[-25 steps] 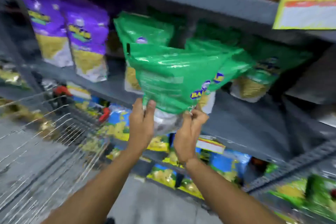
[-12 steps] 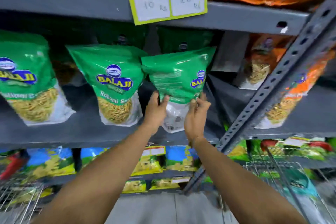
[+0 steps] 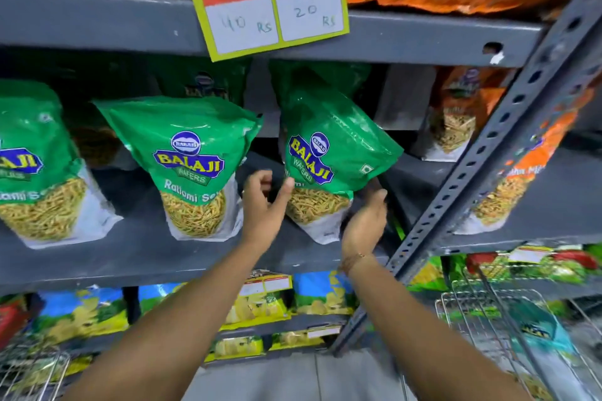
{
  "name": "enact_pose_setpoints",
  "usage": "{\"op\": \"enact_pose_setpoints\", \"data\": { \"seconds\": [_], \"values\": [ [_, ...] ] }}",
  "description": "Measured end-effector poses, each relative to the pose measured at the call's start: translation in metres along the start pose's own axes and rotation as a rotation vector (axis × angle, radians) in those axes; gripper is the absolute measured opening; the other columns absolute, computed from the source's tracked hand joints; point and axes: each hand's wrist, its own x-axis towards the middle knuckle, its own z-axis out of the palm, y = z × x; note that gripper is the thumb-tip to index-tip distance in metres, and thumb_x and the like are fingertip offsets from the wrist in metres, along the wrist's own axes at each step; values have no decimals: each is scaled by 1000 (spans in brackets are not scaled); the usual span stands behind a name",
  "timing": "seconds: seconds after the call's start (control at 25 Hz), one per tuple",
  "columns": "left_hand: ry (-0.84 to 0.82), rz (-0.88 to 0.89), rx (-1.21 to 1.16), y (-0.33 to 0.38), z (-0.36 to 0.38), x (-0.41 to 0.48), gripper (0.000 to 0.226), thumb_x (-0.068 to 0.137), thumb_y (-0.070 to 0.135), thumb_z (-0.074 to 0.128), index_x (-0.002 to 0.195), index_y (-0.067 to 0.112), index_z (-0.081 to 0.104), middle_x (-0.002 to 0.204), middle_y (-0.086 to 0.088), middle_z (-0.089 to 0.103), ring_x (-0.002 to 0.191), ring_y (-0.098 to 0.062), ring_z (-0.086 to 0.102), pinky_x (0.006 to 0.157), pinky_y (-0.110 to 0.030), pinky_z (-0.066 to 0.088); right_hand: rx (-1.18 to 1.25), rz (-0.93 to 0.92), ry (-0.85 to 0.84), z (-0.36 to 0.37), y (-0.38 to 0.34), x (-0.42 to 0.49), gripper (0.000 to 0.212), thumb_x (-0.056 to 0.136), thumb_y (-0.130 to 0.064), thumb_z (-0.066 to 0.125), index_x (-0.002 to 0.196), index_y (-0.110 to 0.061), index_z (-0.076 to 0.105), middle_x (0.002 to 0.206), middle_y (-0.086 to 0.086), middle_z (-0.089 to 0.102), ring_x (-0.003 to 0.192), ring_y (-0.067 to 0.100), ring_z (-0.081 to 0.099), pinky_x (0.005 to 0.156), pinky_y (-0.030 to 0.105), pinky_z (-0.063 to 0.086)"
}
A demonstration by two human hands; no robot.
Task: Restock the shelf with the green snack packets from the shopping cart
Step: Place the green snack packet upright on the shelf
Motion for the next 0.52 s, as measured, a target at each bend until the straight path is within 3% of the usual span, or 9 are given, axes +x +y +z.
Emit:
{"op": "enact_pose_setpoints", "data": {
  "seconds": [0.04,0.08,0.12,0.16,0.24,0.36,0.44,0.52],
  "values": [
    [-132,-62,13,1,0,10,65,75,56,56,128,24,37,134,-11,47,123,-19,44,103,-37,37,-13,0,-10,3,9,-10,47,98,-39,26,126,-10,50,117,-6,50,109,10,46,99,24,34],
    [-254,-124,-19,2,2,16,82,74,56,60,139,28,19,148,-7,33,135,-18,32,111,-34,28,4,18,-78,8,15,-18,49,98,-42,24,128,-12,48,126,-6,48,116,12,45,105,28,32],
    [-323,-177,-16,2,5,17,93,70,61,63,141,32,11,151,-5,30,138,-17,30,115,-36,24,52,35,-168,13,20,-19,49,97,-45,22,127,-17,49,130,-5,49,119,13,47,108,31,33],
    [-322,-194,13,3,9,15,101,60,69,65,140,33,14,148,-5,37,135,-19,36,115,-41,28,90,56,-231,18,19,-16,50,96,-47,20,123,-21,53,130,-1,54,119,16,51,109,35,36],
    [-176,-195,143,8,18,6,101,50,74,66,129,23,32,133,-7,51,122,-23,48,106,-47,41,15,92,-252,22,10,6,55,95,-51,18,121,-21,56,129,7,59,118,23,56,107,39,42],
    [-6,-216,202,24,35,-11,83,58,60,72,119,15,38,125,-14,48,121,-31,44,103,-45,40,-167,166,-255,18,0,26,61,94,-54,18,127,-16,52,135,8,56,124,27,52,109,45,40],
    [-4,-243,215,30,39,-15,84,60,58,72,120,13,35,127,-16,47,123,-32,41,104,-44,37,-180,157,-235,16,1,22,60,95,-52,18,128,-14,51,137,11,54,125,28,51,110,44,39],
    [-54,-251,208,27,29,-18,83,63,59,69,122,12,35,126,-15,48,121,-31,44,104,-43,39,-254,94,-69,13,8,2,56,97,-44,21,126,-5,50,136,18,52,123,33,49,107,42,38]
  ]
}}
